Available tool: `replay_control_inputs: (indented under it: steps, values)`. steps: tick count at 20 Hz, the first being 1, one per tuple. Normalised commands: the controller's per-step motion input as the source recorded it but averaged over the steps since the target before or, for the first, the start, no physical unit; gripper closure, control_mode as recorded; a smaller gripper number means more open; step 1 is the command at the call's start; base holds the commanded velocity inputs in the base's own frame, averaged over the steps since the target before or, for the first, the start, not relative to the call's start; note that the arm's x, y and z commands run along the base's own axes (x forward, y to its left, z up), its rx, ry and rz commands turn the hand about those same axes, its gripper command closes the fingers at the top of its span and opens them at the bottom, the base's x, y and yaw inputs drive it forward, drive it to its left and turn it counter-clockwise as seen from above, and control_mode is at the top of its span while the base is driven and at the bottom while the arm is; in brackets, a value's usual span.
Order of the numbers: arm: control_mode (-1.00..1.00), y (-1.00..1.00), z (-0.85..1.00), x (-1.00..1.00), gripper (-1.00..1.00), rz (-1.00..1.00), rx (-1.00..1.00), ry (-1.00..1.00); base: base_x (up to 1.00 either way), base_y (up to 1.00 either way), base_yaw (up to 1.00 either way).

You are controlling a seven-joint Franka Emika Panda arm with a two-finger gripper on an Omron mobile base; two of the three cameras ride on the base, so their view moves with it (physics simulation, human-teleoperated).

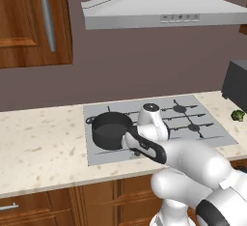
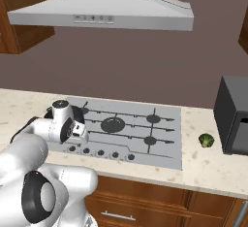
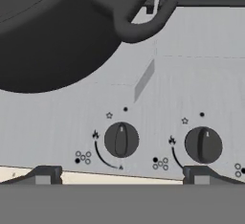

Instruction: Turn on the burner for the pot on the stove. Wait thirty seconds for the pot to heat up. Then add the broccoli to the pot.

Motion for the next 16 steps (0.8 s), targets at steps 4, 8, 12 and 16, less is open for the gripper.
replay_control_inputs:
  steps: [4,8,12,16]
  values:
    - [-1.0,0.0,-0.17,0.0,-1.0,0.0,0.0,-0.01,0.0,0.0,0.0]
    - [-1.0,0.0,-0.23,0.0,-1.0,0.0,0.0,-0.01,0.0,0.0,0.0]
    - [-1.0,0.0,-0.34,-0.23,-1.0,0.0,0.03,-0.07,0.0,0.0,0.0]
    - [-1.0,0.0,-0.39,-0.33,-1.0,0.0,0.03,-0.11,0.0,0.0,0.0]
